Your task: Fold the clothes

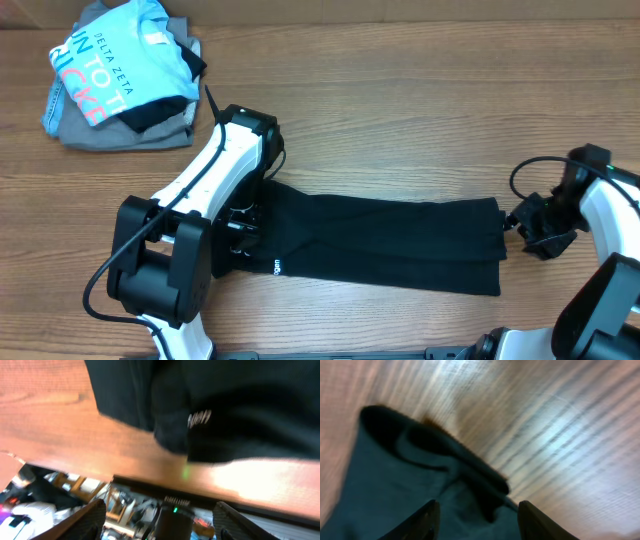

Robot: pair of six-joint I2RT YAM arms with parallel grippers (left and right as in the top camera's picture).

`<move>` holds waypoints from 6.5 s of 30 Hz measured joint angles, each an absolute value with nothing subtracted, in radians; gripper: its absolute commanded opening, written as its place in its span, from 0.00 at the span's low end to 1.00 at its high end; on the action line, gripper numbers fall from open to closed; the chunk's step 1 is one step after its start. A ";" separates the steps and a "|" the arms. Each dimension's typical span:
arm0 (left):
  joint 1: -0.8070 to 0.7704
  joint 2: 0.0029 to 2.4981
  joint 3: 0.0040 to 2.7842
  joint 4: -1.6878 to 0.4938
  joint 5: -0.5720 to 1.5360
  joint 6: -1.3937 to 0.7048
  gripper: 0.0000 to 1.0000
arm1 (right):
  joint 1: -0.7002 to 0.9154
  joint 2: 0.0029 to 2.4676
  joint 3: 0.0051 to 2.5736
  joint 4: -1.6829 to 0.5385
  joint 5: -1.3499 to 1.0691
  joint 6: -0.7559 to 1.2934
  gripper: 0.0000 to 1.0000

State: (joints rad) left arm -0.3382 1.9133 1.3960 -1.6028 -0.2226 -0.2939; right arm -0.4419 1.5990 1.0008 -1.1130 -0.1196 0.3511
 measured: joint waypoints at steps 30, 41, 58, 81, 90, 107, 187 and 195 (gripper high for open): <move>0.032 1.913 1.216 -1.152 0.105 -0.228 0.04 | -0.562 1.599 1.053 -1.100 -0.412 0.197 0.58; 0.201 1.866 1.216 -1.135 0.157 -0.141 0.04 | -0.539 1.599 1.050 -1.058 -0.412 0.180 0.82; 0.347 1.852 1.233 -1.107 0.223 -0.066 0.43 | -0.376 1.691 0.958 -1.066 -0.387 0.145 0.89; 0.347 1.754 1.517 -1.279 0.386 0.004 0.43 | -0.346 1.707 0.767 -0.865 -0.654 0.019 0.04; 0.347 1.657 1.531 -1.328 0.385 0.038 0.44 | -0.427 1.682 1.022 -1.102 -0.508 0.072 0.04; 0.347 1.633 1.532 -1.360 0.385 0.038 0.45 | -0.040 1.592 1.141 -1.215 -0.442 0.135 0.04; 0.347 1.633 1.533 -1.414 0.385 0.056 0.61 | 0.459 1.507 0.926 -0.680 -0.329 0.381 0.75; 0.347 1.633 1.533 -1.414 0.385 0.056 0.62 | 0.574 1.560 0.926 -0.657 -0.199 0.372 0.71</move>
State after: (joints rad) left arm 0.3470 1.6325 1.5326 -1.4143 0.3851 0.0563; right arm 0.5739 1.5600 0.9257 -0.6575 -0.1989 0.3721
